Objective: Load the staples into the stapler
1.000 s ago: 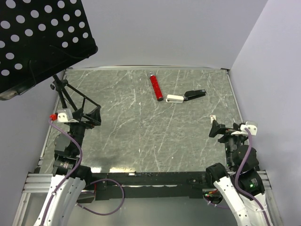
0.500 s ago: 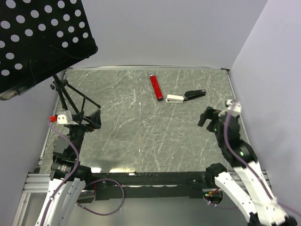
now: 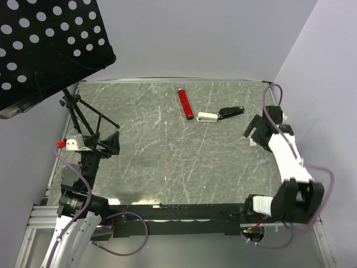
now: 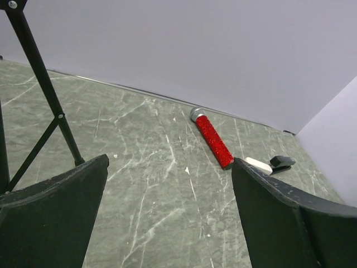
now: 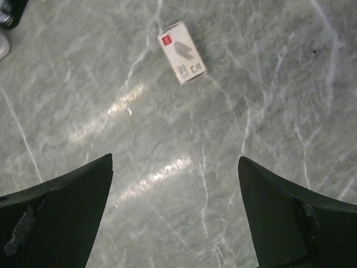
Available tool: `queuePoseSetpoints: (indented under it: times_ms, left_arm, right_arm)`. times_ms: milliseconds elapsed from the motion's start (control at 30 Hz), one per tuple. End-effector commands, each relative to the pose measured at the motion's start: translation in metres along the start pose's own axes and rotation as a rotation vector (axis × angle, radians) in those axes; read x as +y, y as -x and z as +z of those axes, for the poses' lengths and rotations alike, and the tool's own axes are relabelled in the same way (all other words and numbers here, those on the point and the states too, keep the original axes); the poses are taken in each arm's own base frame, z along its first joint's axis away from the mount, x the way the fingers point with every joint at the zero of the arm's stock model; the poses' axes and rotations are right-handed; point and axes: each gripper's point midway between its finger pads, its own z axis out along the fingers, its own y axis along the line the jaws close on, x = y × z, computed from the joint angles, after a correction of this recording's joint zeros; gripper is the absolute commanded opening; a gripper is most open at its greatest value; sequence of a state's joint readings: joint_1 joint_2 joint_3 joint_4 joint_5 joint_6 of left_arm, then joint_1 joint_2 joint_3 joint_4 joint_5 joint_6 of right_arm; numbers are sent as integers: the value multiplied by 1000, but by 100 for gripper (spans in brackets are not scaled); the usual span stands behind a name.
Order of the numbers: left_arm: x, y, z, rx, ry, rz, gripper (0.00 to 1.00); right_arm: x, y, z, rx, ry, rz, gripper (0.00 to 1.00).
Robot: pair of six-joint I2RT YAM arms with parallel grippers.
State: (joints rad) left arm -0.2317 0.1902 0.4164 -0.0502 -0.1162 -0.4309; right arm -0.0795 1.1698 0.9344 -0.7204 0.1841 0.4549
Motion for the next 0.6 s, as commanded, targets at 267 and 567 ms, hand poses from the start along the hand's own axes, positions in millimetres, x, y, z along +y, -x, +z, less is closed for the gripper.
queuePoseSetpoints:
  times_ms: [267,567]
  left_arm:
    - [-11,24,-4,-97,-34,-7,97]
    - [-12,25,-4,-101,-44,-2,97]
  right_arm:
    - [19,30,90,204,82,-13,100]
    - [9,25,125,277,20,-109,94]
